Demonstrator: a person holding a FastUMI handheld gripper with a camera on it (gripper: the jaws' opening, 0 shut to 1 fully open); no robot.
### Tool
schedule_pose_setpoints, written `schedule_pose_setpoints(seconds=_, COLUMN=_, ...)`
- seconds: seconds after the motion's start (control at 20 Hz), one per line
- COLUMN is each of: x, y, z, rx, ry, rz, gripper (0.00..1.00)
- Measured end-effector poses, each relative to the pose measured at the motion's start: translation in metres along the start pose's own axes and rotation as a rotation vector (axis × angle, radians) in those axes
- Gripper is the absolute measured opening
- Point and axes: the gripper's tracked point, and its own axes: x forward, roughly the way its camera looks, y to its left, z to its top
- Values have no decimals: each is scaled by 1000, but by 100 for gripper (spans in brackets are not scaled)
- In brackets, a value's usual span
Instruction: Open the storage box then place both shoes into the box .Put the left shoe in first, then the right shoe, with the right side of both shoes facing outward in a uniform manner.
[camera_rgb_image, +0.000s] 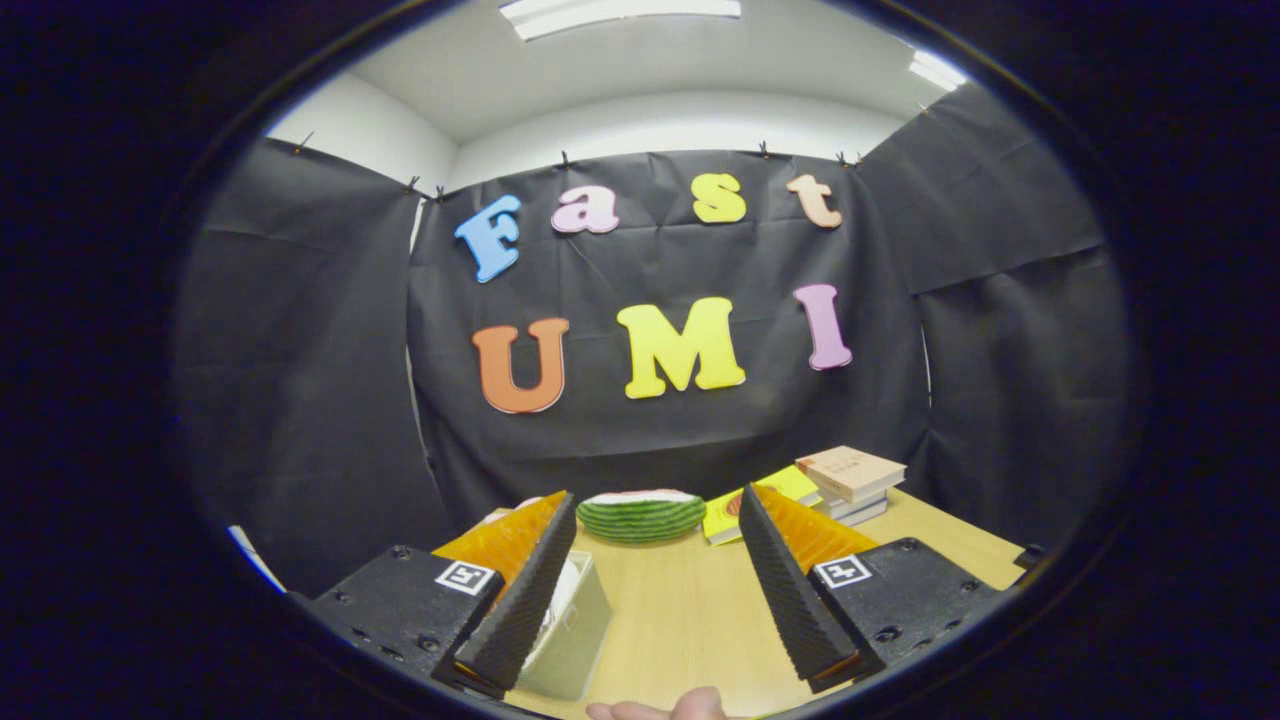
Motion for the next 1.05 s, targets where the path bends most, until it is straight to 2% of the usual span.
schedule_pose_setpoints(seconds=0.5, x=3, y=5, z=-11, rx=-34, ry=21, rz=21, gripper=100)
schedule_pose_setpoints(seconds=1.05, x=1, y=5, z=-3, rx=-78, ry=-13, rz=17, gripper=100)
